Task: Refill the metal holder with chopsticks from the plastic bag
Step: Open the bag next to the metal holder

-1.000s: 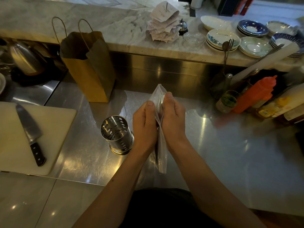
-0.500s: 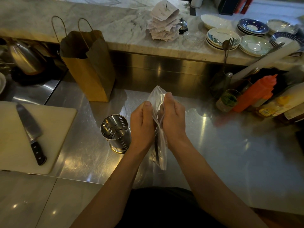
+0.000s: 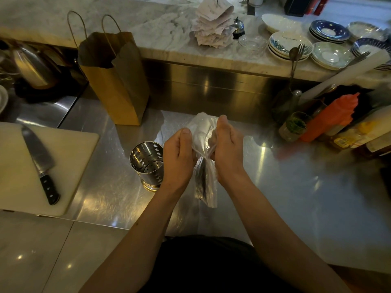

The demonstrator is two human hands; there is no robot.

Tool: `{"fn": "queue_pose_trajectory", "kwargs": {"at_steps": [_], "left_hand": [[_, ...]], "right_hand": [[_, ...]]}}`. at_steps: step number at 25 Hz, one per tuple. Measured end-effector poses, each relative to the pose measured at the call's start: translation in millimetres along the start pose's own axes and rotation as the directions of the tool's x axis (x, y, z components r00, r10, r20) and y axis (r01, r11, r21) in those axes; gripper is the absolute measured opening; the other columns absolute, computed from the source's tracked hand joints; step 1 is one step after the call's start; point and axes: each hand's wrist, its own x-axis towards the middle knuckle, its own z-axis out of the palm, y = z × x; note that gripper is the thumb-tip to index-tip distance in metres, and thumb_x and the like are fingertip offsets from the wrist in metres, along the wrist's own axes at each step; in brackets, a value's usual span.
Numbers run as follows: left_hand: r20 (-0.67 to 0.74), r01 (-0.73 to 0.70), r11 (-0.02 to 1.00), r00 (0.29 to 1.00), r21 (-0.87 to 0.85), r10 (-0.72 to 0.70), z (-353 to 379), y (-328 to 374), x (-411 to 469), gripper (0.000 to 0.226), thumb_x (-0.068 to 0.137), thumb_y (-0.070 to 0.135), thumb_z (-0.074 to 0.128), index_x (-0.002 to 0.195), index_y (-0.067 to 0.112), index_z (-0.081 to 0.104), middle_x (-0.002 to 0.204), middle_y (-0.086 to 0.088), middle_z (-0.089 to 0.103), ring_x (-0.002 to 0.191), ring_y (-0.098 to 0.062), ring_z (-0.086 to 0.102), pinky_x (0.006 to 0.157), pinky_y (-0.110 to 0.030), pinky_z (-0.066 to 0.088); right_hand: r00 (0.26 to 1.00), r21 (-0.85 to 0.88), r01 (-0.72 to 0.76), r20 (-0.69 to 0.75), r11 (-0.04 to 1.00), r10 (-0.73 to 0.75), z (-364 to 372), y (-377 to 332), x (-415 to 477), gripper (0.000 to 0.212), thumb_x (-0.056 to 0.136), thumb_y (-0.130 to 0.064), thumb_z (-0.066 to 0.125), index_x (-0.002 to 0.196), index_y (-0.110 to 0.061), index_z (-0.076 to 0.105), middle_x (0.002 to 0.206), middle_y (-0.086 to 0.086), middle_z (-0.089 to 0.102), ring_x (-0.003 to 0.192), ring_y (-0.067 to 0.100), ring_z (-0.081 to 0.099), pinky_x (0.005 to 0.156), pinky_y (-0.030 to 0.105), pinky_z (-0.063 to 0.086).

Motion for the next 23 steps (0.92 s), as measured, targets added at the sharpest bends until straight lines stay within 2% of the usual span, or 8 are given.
{"fn": "queue_pose_trajectory", "kwargs": {"at_steps": [5, 8, 10, 12, 14, 18, 20, 23], "left_hand": [[0.012, 0.026, 0.997, 1.0, 0.074, -0.027, -8, -2, 3, 0.037, 0.093, 0.041, 0.039, 0.057, 0.034, 0.046, 0.051, 0.009, 0.039, 0.047, -0.013, 0.035, 0.048, -0.026, 0.03], [0.041, -0.042, 0.982, 0.999, 0.187, 0.035, -17, -4, 4, 0.038, 0.099, 0.03, 0.037, 0.062, 0.031, 0.043, 0.052, 0.009, 0.041, 0.048, -0.005, 0.039, 0.047, -0.022, 0.034], [0.084, -0.113, 0.951, 0.992, 0.288, 0.093, -23, -5, 5, 0.038, 0.101, 0.023, 0.035, 0.064, 0.026, 0.042, 0.055, 0.008, 0.042, 0.05, -0.005, 0.042, 0.048, -0.015, 0.034], [0.127, -0.141, 0.917, 0.987, 0.374, 0.099, -29, -2, 7, 0.038, 0.101, 0.023, 0.036, 0.064, 0.027, 0.041, 0.056, 0.004, 0.042, 0.052, -0.007, 0.04, 0.051, -0.016, 0.033], [0.167, -0.114, 0.913, 0.985, 0.392, 0.051, -31, 0, 8, 0.04, 0.104, 0.024, 0.037, 0.065, 0.026, 0.042, 0.058, 0.005, 0.042, 0.053, -0.006, 0.04, 0.053, -0.016, 0.033], [0.296, 0.119, 0.97, 0.938, 0.213, -0.18, -15, 17, 1, 0.043, 0.098, 0.047, 0.037, 0.063, 0.024, 0.045, 0.048, 0.011, 0.044, 0.043, -0.001, 0.04, 0.047, -0.017, 0.033], [0.382, 0.083, 0.953, 0.903, 0.291, -0.195, -6, 22, -5, 0.039, 0.094, 0.051, 0.04, 0.066, 0.026, 0.051, 0.047, 0.015, 0.051, 0.042, 0.001, 0.046, 0.048, -0.013, 0.035], [0.43, 0.096, 0.954, 0.877, 0.284, -0.216, -6, 20, -6, 0.042, 0.101, 0.039, 0.04, 0.065, 0.021, 0.052, 0.046, 0.013, 0.048, 0.041, -0.002, 0.045, 0.046, -0.012, 0.034]], "right_hand": [[0.999, 0.004, -0.011, 0.032, 1.0, 0.011, -4, 5, 3, 0.048, 0.103, -0.032, 0.039, 0.056, -0.021, 0.038, 0.047, -0.01, 0.034, 0.045, 0.006, 0.03, 0.043, 0.021, 0.027], [0.997, -0.017, -0.006, 0.073, 1.0, 0.007, -7, 8, 6, 0.048, 0.103, -0.032, 0.04, 0.056, -0.023, 0.038, 0.049, -0.009, 0.033, 0.045, 0.006, 0.029, 0.043, 0.02, 0.026], [0.996, -0.058, 0.006, 0.092, 0.998, -0.001, -11, 9, 8, 0.048, 0.103, -0.032, 0.04, 0.056, -0.024, 0.039, 0.049, -0.01, 0.034, 0.046, 0.006, 0.03, 0.045, 0.021, 0.026], [0.995, -0.108, 0.006, 0.1, 0.994, 0.005, -15, 8, 11, 0.047, 0.102, -0.033, 0.041, 0.056, -0.023, 0.04, 0.048, -0.01, 0.036, 0.047, 0.006, 0.032, 0.047, 0.022, 0.028], [0.996, -0.134, 0.01, 0.089, 0.991, 0.002, -16, 7, 13, 0.047, 0.102, -0.034, 0.041, 0.056, -0.022, 0.042, 0.048, -0.01, 0.037, 0.047, 0.006, 0.034, 0.048, 0.023, 0.029], [0.999, -0.148, 0.013, 0.048, 0.989, -0.005, -6, 7, 10, 0.044, 0.102, -0.036, 0.039, 0.062, -0.018, 0.047, 0.052, -0.006, 0.041, 0.051, 0.008, 0.041, 0.051, 0.022, 0.036], [0.999, -0.138, -0.007, 0.046, 0.99, 0.014, -4, 9, 9, 0.042, 0.101, -0.038, 0.04, 0.067, -0.017, 0.051, 0.056, -0.008, 0.046, 0.058, 0.009, 0.048, 0.058, 0.022, 0.042], [0.998, -0.108, -0.063, -0.016, 0.992, 0.061, -8, 8, 14, 0.043, 0.101, -0.04, 0.04, 0.063, -0.021, 0.048, 0.05, -0.012, 0.043, 0.053, 0.001, 0.046, 0.059, 0.02, 0.043]]}}
